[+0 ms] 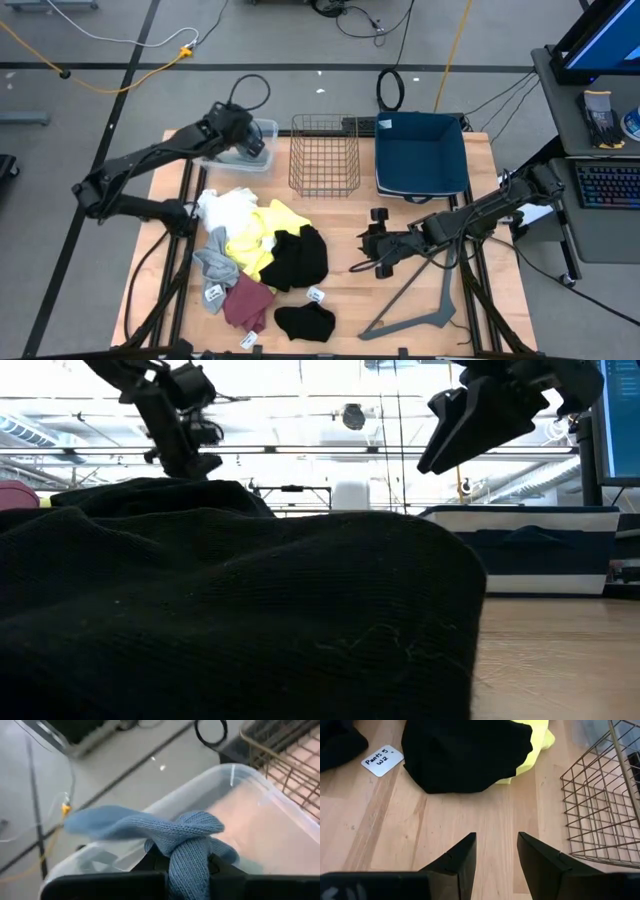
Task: Pick & Place Cloths
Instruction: Put the blue sock into the transparent container, then put the black sock into the transparent container
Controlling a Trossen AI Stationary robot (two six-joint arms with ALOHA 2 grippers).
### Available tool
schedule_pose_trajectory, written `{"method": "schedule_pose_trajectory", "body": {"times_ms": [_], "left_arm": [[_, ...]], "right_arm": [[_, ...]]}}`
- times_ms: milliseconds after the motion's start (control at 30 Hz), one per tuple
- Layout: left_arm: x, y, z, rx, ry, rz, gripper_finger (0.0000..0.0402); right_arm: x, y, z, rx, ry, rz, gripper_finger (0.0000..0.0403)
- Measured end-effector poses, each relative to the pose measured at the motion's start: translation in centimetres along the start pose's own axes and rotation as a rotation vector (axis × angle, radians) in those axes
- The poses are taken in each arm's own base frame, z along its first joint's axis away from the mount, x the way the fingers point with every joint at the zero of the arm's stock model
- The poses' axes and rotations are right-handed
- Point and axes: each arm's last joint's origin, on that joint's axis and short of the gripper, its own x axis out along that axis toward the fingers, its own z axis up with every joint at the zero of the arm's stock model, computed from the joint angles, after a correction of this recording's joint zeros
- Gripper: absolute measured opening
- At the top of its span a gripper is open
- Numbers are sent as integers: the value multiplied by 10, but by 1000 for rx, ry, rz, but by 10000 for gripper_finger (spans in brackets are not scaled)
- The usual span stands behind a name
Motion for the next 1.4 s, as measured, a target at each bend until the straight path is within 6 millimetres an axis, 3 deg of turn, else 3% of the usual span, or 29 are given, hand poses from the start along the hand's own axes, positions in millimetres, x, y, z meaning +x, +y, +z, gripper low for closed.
{"method": "schedule_pose_trajectory", "body": {"times_ms": [233, 533, 667, 833, 967, 1100, 1267, 1400], "left_arm": [[25, -1, -5, 7, 86, 3, 31], [26, -3, -6, 7, 98, -71, 40], [25, -4, -8, 15, 118, -92, 83], [21, -3, -10, 1, 133, -98, 169], [6, -1, -10, 5, 115, -116, 223], [-22, 3, -9, -2, 32, -139, 257], [-63, 7, -9, -32, -117, -214, 278], [-95, 10, -13, -101, -216, -359, 281]], "right_arm": [[0, 0, -1, 0, 0, 0, 134], [0, 0, 0, 2, -4, 1, 134], [0, 0, 1, 8, -17, 2, 134], [0, 0, 2, 11, -24, 3, 134], [0, 0, 2, 11, -24, 3, 134], [0, 0, 3, 16, -35, 4, 134], [0, 1, 11, 45, -112, 16, 134], [-2, 6, 21, 5, -210, 177, 134]]}}
